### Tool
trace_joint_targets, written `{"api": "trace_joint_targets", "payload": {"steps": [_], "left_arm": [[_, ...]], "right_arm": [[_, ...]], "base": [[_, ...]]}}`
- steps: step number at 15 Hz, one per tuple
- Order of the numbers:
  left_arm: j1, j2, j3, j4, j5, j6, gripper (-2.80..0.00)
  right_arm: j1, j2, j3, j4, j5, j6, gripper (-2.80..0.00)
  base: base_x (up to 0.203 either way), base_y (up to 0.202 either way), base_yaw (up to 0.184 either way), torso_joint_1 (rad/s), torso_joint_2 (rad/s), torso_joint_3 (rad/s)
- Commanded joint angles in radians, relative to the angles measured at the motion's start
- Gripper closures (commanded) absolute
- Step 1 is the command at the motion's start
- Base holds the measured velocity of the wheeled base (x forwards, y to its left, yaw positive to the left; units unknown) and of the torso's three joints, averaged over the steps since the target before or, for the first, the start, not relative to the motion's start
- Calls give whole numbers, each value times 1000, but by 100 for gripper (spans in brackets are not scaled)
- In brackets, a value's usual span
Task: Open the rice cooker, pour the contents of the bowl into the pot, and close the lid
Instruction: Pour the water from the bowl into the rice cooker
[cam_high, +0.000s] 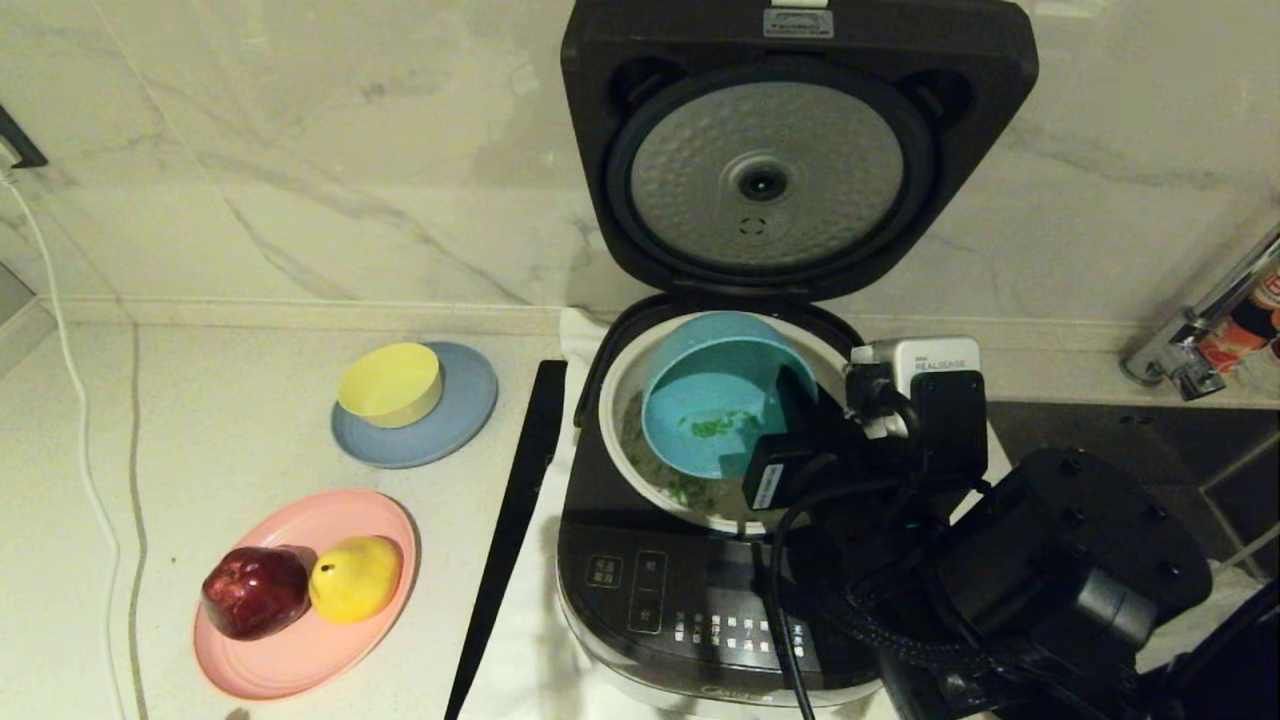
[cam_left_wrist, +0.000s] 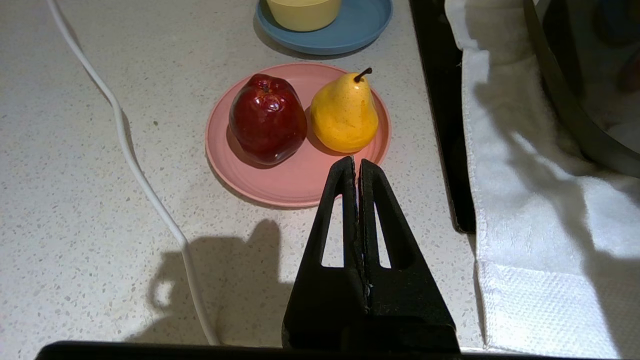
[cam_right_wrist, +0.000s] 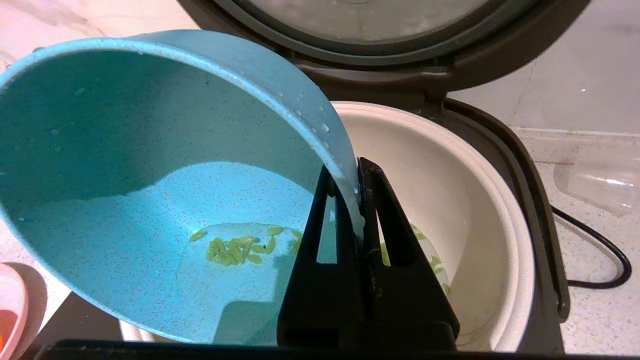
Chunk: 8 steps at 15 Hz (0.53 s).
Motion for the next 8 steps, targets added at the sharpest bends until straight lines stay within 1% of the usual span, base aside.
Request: {"api": "trace_joint_targets", "payload": {"steps": [1,4,5,8], "left_arm": [[0,-1,0,0,0,1,0],[1,-1,0,0,0,1,0],[-1,-1,0,0,0,1,0],[1,-1,0,0,0,1,0]], "right_arm": [[2,1,-2,-8,-4,-1,0],[2,-7,-24,-8,6,-7,0],[1,3,-33,-8,19,-29,0],[-3,13,-33,-8,24,-73,0]], "base": [[0,0,0,0,0,0],[0,0,0,0,0,0],[0,0,0,0,0,0],[0,0,0,0,0,0]]}}
